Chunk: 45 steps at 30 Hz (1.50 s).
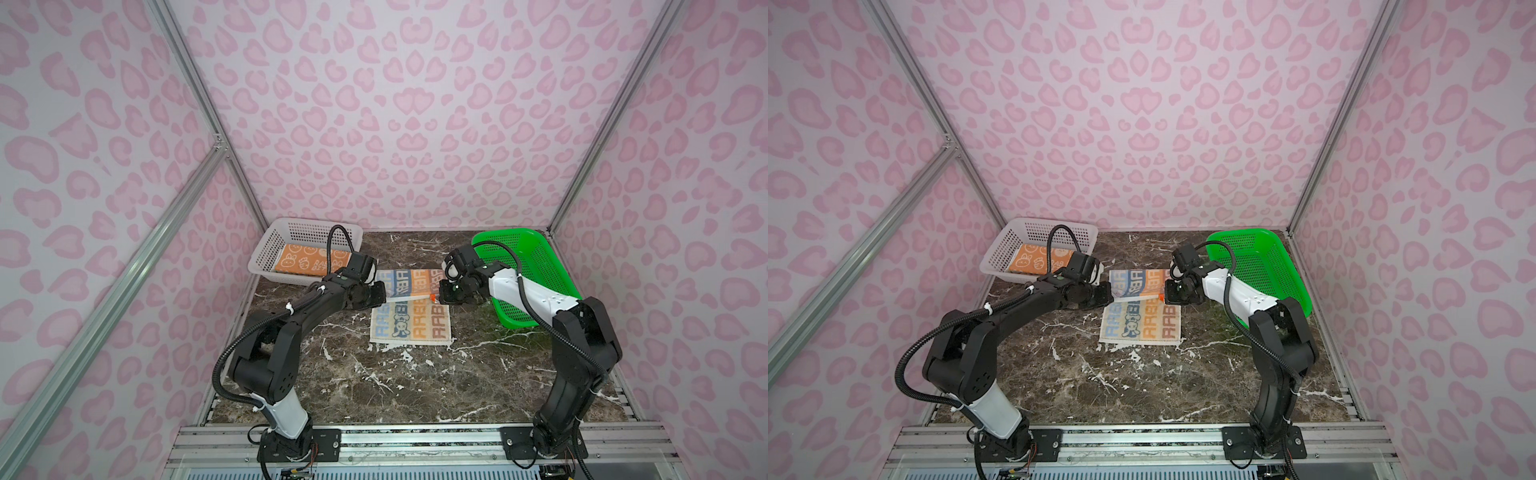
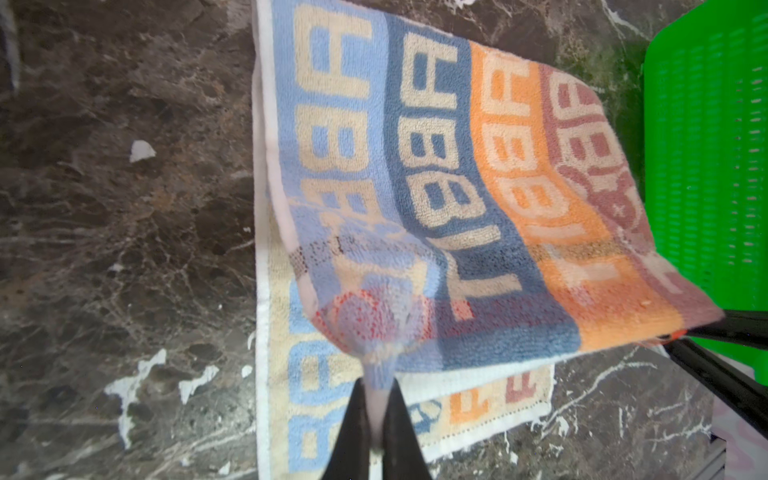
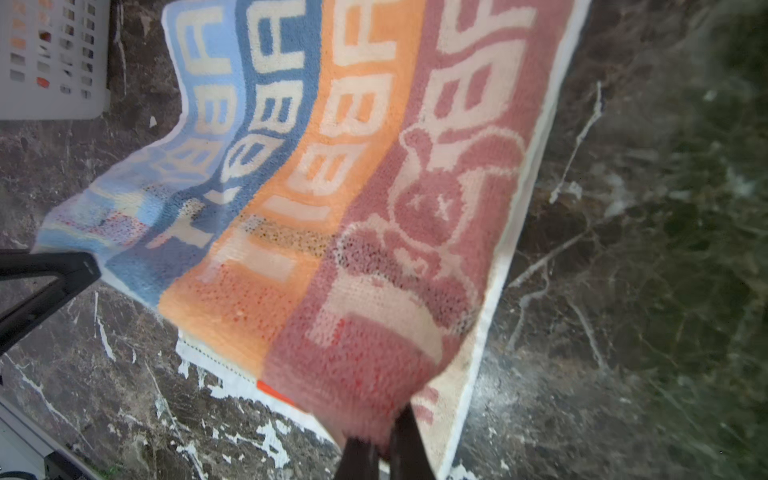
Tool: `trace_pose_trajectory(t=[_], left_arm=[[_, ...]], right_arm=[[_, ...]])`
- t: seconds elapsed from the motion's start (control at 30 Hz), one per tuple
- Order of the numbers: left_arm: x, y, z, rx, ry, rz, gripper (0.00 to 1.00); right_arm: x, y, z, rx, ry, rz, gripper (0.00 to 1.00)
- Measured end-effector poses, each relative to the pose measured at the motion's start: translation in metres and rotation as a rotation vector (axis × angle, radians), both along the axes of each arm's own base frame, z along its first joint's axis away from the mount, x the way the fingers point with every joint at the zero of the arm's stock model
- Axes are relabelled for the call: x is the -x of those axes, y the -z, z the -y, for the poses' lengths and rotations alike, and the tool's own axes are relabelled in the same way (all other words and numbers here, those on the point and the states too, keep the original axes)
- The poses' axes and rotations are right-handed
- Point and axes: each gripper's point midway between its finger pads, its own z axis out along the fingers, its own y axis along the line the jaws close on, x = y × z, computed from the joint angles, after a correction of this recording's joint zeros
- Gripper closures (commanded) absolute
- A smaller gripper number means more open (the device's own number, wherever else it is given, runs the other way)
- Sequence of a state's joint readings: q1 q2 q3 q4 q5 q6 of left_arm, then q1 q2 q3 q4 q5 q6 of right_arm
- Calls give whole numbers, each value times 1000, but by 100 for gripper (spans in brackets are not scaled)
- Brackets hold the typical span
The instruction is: Fold and stack the towels
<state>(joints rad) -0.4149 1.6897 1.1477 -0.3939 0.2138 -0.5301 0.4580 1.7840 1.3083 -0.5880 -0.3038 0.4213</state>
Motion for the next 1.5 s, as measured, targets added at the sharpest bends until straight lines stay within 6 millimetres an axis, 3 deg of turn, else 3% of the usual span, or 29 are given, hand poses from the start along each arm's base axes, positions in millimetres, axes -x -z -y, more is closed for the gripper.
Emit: trace_pose_trajectory(t=[0.17,0.33,0.47,1.13,1.33,1.5], left_arm=[[28,6,3,3,36,-18,97],[56,28,6,-23,58,-67,97],[71,45,5,-34,63,-100,97],[73,54,-10,-135,20,-88,97],[74,54,-7,-137,26,-87,97],[74,54,-6,-141,25,-84,97]], right_arm=[[34,18,5,15,-38,-40,100],[71,50,9,47,-70,-104,100],[87,68,10,57,-80,-130,100],[91,74,20,134,-64,-120,70],[92,58,17,120,-66,-86,54],[93,49,12,98,-68,-66,52]])
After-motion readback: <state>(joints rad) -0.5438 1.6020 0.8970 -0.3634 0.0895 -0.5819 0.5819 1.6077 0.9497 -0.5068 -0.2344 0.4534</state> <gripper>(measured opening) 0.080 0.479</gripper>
